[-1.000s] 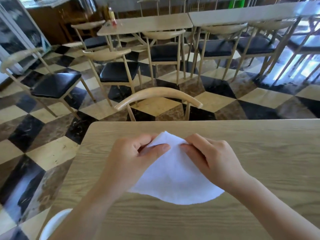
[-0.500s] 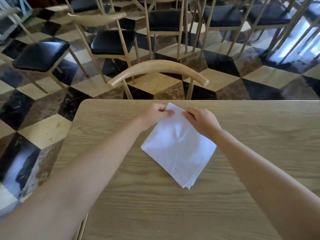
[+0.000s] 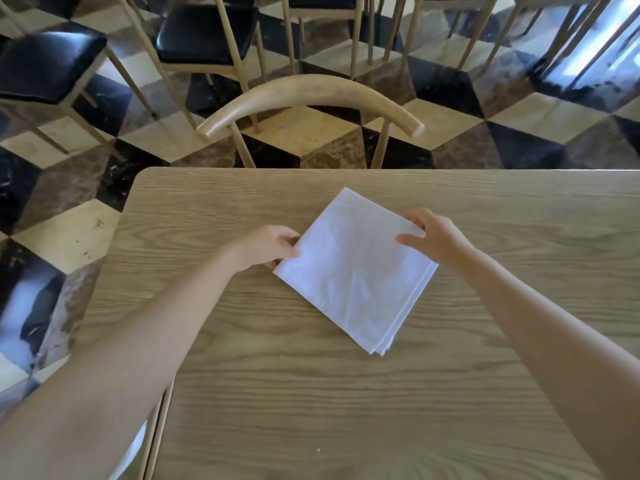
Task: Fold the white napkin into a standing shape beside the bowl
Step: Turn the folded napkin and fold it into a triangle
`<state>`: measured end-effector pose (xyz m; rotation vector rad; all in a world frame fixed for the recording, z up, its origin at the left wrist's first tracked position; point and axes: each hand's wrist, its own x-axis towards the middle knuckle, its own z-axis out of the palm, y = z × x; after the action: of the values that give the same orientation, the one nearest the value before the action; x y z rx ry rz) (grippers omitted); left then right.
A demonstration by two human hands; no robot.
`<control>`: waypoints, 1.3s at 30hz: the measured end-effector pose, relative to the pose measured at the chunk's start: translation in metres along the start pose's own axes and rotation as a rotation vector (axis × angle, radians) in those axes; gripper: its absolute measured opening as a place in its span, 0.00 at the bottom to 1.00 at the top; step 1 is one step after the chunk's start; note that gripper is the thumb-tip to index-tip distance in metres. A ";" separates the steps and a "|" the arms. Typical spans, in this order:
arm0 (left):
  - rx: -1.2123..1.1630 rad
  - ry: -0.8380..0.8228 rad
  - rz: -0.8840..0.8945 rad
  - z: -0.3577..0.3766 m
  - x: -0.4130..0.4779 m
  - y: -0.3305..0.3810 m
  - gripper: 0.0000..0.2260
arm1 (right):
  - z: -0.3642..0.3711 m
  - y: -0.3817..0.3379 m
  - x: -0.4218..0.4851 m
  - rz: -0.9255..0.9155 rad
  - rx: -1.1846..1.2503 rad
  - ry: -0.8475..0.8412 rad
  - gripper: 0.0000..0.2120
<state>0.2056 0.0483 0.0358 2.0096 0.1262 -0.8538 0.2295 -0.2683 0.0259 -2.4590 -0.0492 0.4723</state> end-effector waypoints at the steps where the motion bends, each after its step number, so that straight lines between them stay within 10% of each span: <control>1: -0.022 -0.001 -0.002 0.000 -0.004 -0.007 0.14 | -0.002 0.006 -0.005 0.007 -0.009 -0.016 0.22; 14: -0.017 0.324 0.025 0.030 -0.007 -0.024 0.07 | 0.001 0.036 -0.023 0.133 0.150 0.207 0.07; 39: 0.120 0.391 -0.009 0.044 -0.016 -0.020 0.14 | -0.006 0.034 -0.026 -0.007 -0.012 0.029 0.10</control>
<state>0.1625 0.0286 0.0160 2.2721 0.3111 -0.4731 0.2043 -0.3031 0.0190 -2.4757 -0.0490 0.4340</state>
